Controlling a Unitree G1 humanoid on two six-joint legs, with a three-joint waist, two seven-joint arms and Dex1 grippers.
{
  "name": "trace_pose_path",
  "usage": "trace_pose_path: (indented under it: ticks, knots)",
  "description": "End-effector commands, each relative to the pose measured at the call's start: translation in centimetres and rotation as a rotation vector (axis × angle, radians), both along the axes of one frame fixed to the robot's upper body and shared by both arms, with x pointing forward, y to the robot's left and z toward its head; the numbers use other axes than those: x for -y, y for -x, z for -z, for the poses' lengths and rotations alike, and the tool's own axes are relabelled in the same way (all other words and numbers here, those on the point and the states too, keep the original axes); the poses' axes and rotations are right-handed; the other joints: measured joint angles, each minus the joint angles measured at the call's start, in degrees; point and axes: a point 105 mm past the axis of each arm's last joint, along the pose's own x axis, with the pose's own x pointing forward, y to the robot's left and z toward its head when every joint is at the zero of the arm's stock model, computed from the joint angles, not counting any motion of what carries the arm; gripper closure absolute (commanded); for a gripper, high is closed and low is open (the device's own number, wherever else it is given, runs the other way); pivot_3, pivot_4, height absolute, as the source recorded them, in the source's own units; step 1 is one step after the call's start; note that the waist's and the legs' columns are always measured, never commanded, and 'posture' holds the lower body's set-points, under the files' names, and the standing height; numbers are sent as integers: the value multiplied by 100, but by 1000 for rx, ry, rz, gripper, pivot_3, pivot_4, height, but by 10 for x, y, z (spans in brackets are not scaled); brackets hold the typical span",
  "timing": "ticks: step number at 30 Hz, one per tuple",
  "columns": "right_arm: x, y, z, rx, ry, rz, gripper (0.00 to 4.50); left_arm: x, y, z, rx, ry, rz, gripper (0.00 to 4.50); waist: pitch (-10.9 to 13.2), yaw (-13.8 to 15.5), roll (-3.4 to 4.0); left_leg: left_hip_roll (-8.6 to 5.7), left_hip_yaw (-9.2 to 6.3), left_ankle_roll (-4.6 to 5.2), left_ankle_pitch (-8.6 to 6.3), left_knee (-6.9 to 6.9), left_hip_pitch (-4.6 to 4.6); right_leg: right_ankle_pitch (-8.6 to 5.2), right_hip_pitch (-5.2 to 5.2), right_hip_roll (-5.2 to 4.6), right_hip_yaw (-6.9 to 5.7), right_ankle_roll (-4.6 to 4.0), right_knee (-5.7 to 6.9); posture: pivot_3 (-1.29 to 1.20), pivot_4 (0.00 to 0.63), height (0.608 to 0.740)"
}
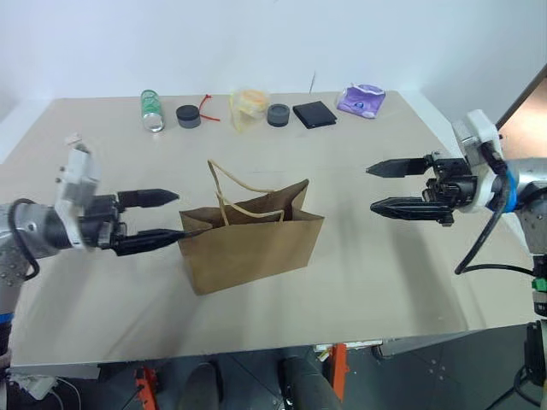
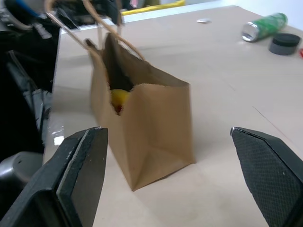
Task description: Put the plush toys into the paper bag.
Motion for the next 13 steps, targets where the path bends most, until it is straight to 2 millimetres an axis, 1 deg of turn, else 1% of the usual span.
trace_pose_path:
  ticks: [1,2,3,5,7,9,11,13]
  knots:
    - [17,-20,2,26,-4,174,0,-42,-5,-22,32,51,-284,102,0,-1,-2,0,-1,0,0,3,0,0,0,0,-1,0,1,0,150,740]
    - [21,-24,6,21,0,209,0,-55,-10,-19,32,40,-370,102,0,0,-1,0,0,0,0,5,0,0,0,0,-1,0,2,0,150,740]
    - [24,-27,9,19,2,230,0,-64,-12,-17,32,32,-422,102,0,-1,-2,0,0,0,0,5,1,0,0,0,0,0,3,0,150,740]
    - [34,-36,19,-2,19,312,0,-92,-24,8,-5,-88,-595,102,-1,-1,-1,-1,1,0,0,4,3,1,0,0,0,0,3,0,150,740]
    - [42,-43,28,-15,44,374,0,-109,-28,26,-29,-169,-687,102,-1,-1,-1,-1,3,0,0,3,6,1,1,0,1,-1,4,0,150,740]
    - [47,-49,34,-17,55,416,0,-114,-29,37,-66,-197,-719,102,-1,-1,-3,-1,6,-1,-1,3,5,1,-1,0,2,-1,4,0,150,740]
    - [49,-50,37,-24,55,426,0,-106,-25,35,-78,-139,-661,102,1,-1,-7,-1,7,-2,-1,3,-1,1,-4,-2,3,-1,3,0,150,740]
    - [49,-51,38,-22,53,425,0,-101,-22,36,-62,-149,-636,102,1,-1,-7,0,8,-3,-2,3,-4,1,-5,-4,2,-1,3,0,150,740]
